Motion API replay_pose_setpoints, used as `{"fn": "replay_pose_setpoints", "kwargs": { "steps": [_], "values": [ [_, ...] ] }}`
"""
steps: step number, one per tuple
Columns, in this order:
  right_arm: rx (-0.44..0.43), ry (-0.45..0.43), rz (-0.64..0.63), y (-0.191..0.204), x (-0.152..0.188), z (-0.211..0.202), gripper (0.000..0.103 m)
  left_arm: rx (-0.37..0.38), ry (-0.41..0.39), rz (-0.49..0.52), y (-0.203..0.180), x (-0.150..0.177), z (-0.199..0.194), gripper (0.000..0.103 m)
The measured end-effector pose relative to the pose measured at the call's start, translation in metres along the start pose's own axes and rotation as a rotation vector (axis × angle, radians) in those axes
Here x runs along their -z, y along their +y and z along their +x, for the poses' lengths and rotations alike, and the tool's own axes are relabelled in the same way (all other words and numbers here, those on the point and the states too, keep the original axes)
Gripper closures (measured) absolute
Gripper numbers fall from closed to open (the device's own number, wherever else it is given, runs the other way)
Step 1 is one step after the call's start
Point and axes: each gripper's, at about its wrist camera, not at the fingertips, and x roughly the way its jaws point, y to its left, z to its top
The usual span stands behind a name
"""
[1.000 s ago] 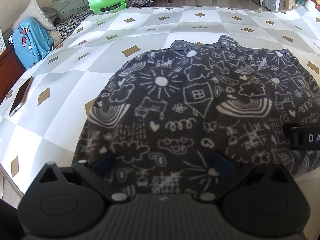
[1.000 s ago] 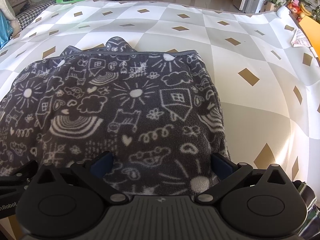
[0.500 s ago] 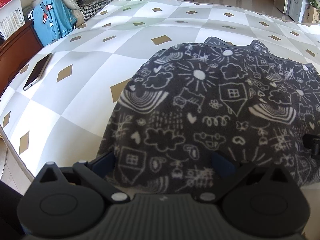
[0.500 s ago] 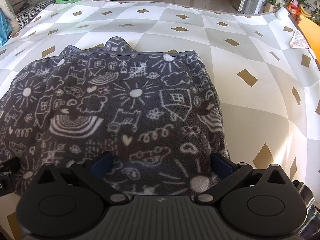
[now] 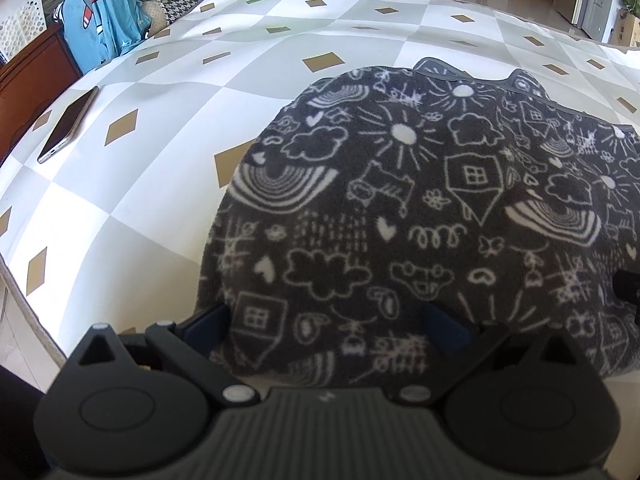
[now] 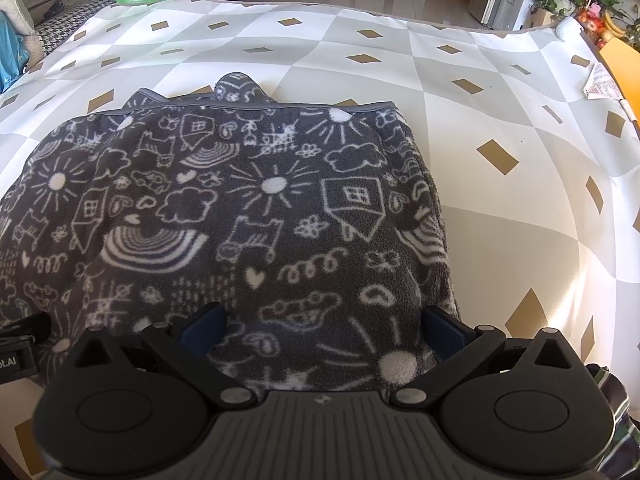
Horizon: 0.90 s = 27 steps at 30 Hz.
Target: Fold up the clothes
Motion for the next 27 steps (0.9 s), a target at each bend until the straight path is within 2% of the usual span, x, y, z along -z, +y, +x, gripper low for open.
{"fn": "replay_pose_setpoints", "kwargs": {
  "steps": [7, 27],
  "values": [
    [-0.003, -0.004, -0.009, -0.0013, 0.0006, -0.001, 0.0, 0.021, 0.011, -0.023, 0.0042, -0.0008, 0.0022, 0.0],
    [-0.006, -0.05, -0.031, -0.0017, 0.0064, -0.0026, 0.0, 0.001, 0.027, -0.035, 0.0023, -0.0041, -0.0004, 0.0]
  ]
}}
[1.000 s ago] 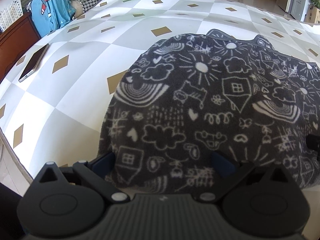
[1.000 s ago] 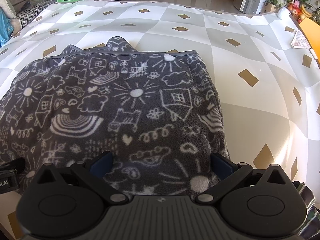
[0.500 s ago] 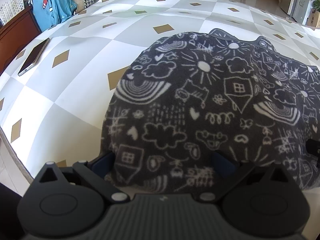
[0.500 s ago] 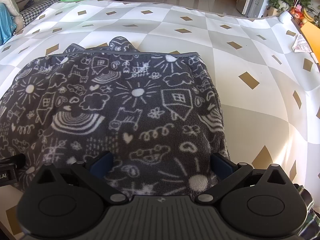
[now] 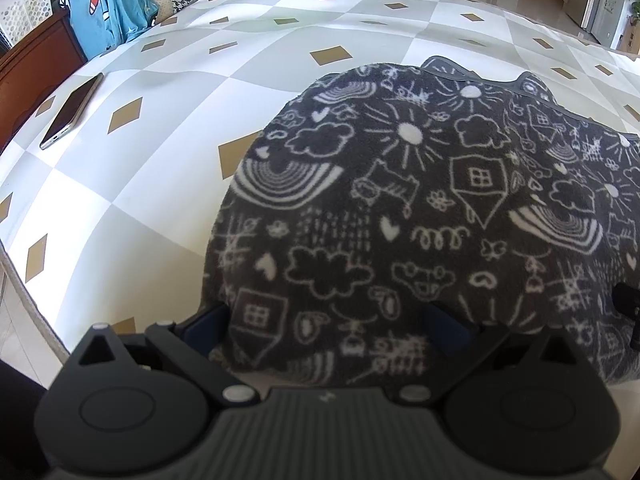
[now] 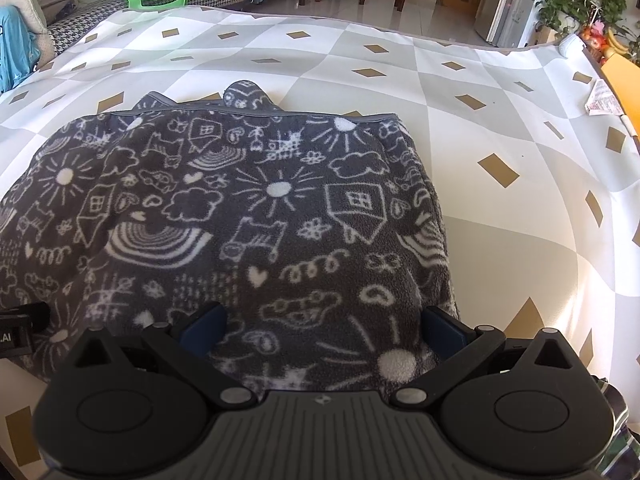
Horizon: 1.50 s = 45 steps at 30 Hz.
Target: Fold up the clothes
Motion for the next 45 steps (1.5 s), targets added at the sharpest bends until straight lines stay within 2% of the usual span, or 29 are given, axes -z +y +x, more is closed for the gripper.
{"fn": "replay_pose_setpoints", "kwargs": {
  "steps": [5, 13, 17, 24, 33, 39, 45],
  "values": [
    [0.002, 0.0, 0.003, 0.0, -0.002, -0.001, 0.0, 0.005, 0.005, -0.014, 0.002, -0.003, 0.0, 0.0],
    [0.007, 0.023, 0.005, 0.001, -0.005, 0.0, 0.0, 0.046, -0.024, -0.167, 0.026, -0.017, -0.005, 0.0],
    [0.001, 0.027, 0.004, 0.0, -0.005, 0.0, 0.0, 0.015, 0.002, -0.205, 0.033, -0.019, 0.002, 0.0],
    [0.004, 0.04, 0.001, 0.002, -0.006, 0.0, 0.0, 0.039, 0.027, -0.24, 0.039, -0.015, 0.013, 0.0],
    [0.011, 0.048, -0.016, 0.004, -0.006, -0.001, 0.0, 0.035, 0.026, -0.209, 0.036, -0.011, 0.014, 0.0],
    [0.019, 0.045, -0.035, 0.006, -0.004, -0.001, 0.0, 0.002, 0.02, -0.175, 0.029, -0.013, 0.013, 0.0],
    [-0.012, 0.056, -0.024, 0.001, -0.01, -0.004, 0.001, 0.002, 0.012, -0.161, 0.029, -0.013, 0.013, 0.0]
  ]
}}
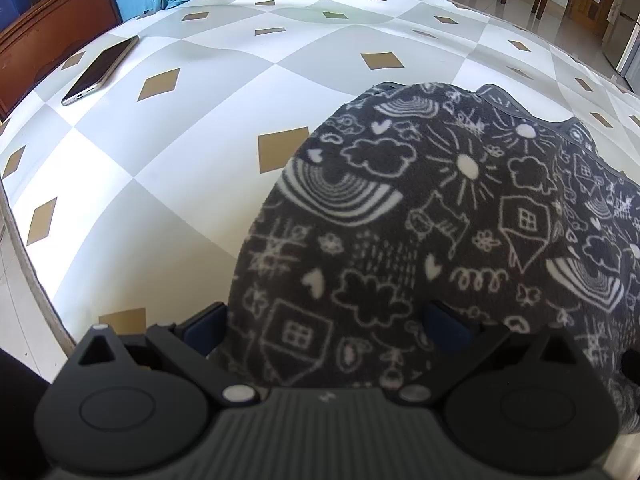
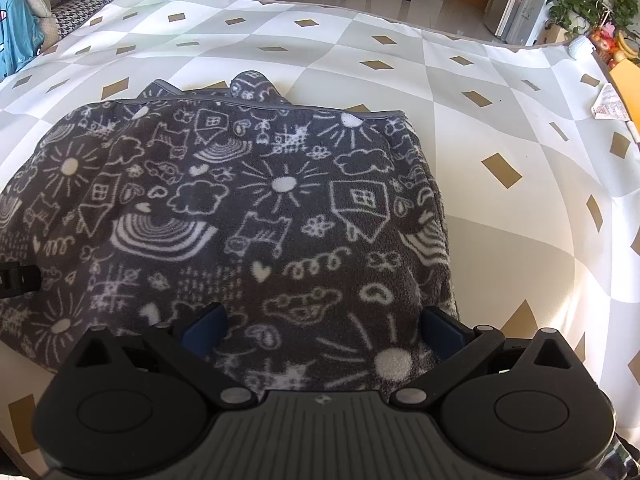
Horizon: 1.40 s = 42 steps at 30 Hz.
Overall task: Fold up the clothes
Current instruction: 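Move both open grippers to opposite sides of the jacket bundle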
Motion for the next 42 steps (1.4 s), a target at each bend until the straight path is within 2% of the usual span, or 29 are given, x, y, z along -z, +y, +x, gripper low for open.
{"fn": "replay_pose_setpoints", "kwargs": {
  "steps": [7, 11, 21, 24, 29, 33, 36, 38, 42],
  "values": [
    [-0.096, 0.007, 0.09, -0.017, -0.01, -0.007, 0.002, -0.003, 0.002, 0.02, -0.003, -0.002, -0.002, 0.0],
    [-0.158, 0.03, 0.105, -0.027, -0.022, -0.008, 0.003, -0.028, -0.013, 0.074, -0.011, -0.002, -0.004, 0.0],
    [-0.227, 0.048, 0.006, -0.053, -0.047, -0.007, 0.005, -0.046, -0.02, 0.176, -0.023, -0.006, -0.008, 0.0],
    [-0.248, 0.071, -0.001, -0.065, -0.053, -0.004, 0.006, 0.005, -0.012, 0.179, -0.022, -0.013, -0.013, 0.0],
    [-0.331, 0.096, 0.038, -0.092, -0.064, 0.003, 0.006, 0.14, -0.003, 0.192, -0.011, -0.042, -0.024, 0.0],
    [-0.366, 0.101, 0.107, -0.115, -0.068, 0.014, 0.006, 0.178, 0.045, 0.237, 0.001, -0.065, -0.019, 0.0],
    [-0.385, 0.122, 0.177, -0.128, -0.069, 0.027, 0.006, 0.174, 0.074, 0.251, 0.012, -0.074, -0.01, 0.0],
    [-0.396, 0.144, 0.212, -0.134, -0.07, 0.035, 0.006, 0.176, 0.102, 0.222, 0.02, -0.077, -0.001, 0.0],
    [-0.452, 0.181, 0.234, -0.141, -0.073, 0.048, 0.006, 0.23, 0.165, 0.159, 0.032, -0.081, 0.017, 0.0]
  ]
}}
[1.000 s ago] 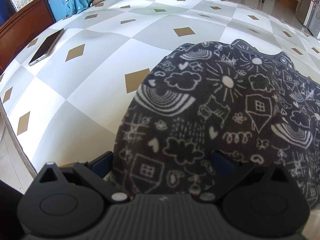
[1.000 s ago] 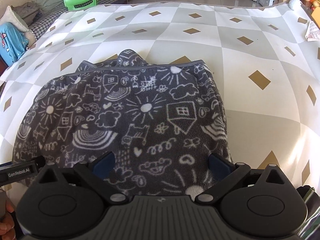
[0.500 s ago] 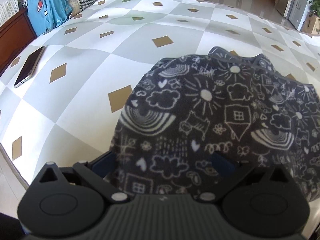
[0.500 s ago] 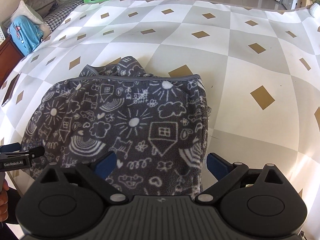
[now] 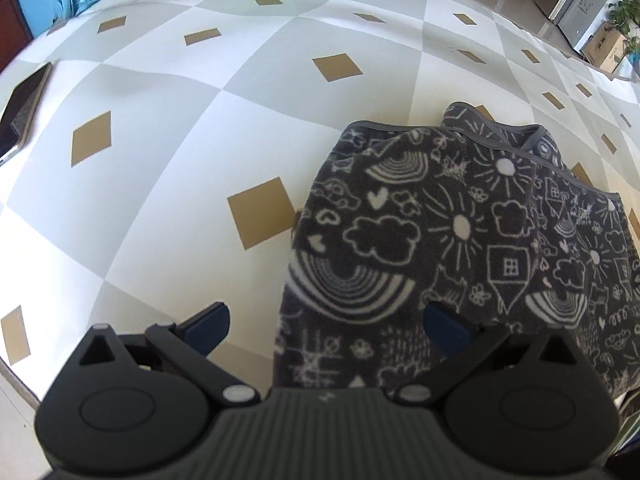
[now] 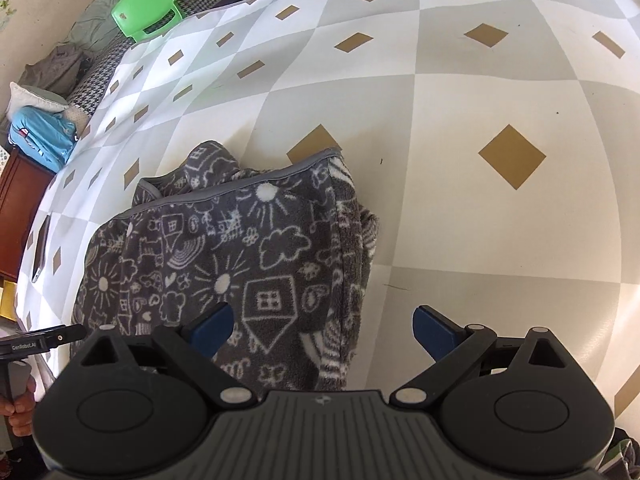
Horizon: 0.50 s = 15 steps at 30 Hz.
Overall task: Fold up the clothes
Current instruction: 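Move both open grippers to opposite sides of the jacket bundle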
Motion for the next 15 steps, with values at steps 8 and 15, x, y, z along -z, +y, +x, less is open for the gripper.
{"fn": "replay_pose_setpoints", "kwargs": {
  "steps": [8, 15],
  "values": [
    [-0.085, 0.044, 0.077, -0.021, -0.004, 0.017, 0.006, 0.092, 0.063, 0.009, 0.008, -0.009, 0.024, 0.0],
    [-0.182, 0.065, 0.082, -0.03, -0.009, 0.021, 0.006, 0.15, 0.089, 0.013, 0.015, -0.019, 0.03, 0.0]
  ]
}}
